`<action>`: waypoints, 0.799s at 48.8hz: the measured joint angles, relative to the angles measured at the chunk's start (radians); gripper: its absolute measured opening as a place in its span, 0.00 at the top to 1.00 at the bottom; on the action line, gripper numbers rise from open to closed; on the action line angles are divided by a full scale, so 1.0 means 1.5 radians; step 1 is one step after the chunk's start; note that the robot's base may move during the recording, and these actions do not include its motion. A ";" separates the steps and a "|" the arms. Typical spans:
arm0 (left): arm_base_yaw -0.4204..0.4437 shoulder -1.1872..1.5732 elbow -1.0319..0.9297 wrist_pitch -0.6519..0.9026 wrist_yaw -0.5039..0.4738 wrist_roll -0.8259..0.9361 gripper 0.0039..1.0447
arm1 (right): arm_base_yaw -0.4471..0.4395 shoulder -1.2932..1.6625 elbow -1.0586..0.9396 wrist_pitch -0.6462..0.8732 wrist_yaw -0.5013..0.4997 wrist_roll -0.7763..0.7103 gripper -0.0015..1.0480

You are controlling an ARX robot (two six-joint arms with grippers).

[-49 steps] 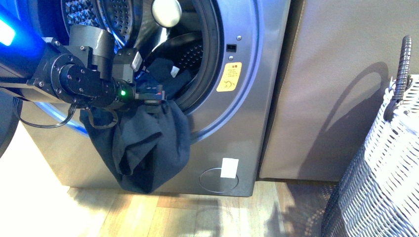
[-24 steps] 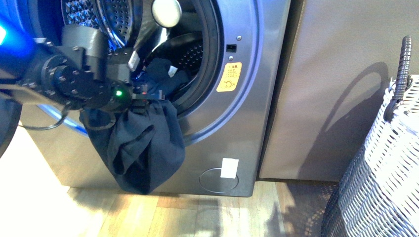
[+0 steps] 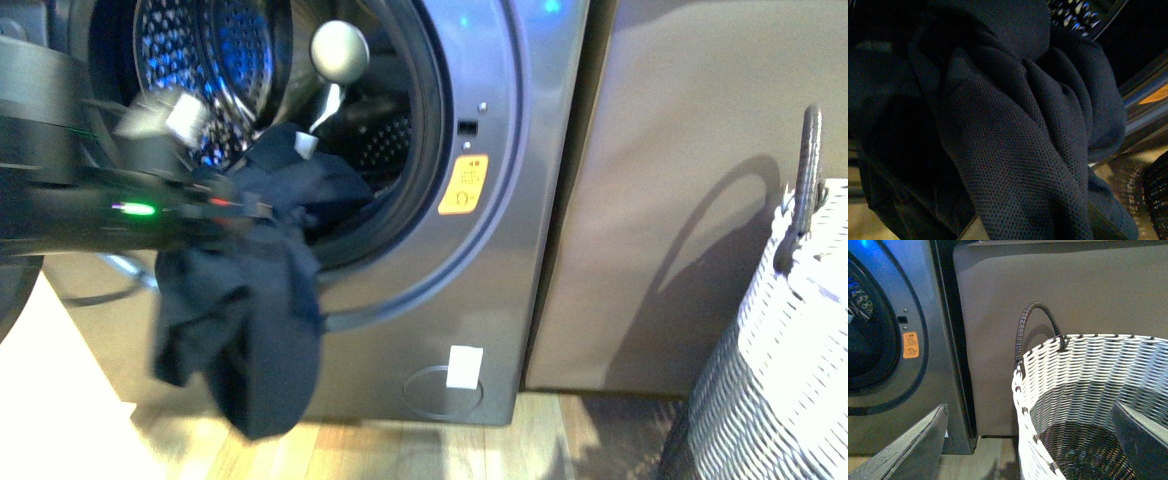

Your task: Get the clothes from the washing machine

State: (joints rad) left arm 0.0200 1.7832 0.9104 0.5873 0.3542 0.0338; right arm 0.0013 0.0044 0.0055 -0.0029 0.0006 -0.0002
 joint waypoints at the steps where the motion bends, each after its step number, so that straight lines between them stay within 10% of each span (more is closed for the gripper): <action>1: 0.001 -0.015 -0.006 0.000 0.008 0.001 0.89 | 0.000 0.000 0.000 0.000 0.000 0.000 0.07; 39: -0.149 -0.419 0.055 -0.132 0.119 0.010 0.89 | 0.000 0.000 0.000 0.000 0.000 0.000 0.07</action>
State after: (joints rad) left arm -0.2039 1.1545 0.9936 0.3885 0.5331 0.0494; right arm 0.0013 0.0044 0.0055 -0.0029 0.0006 -0.0002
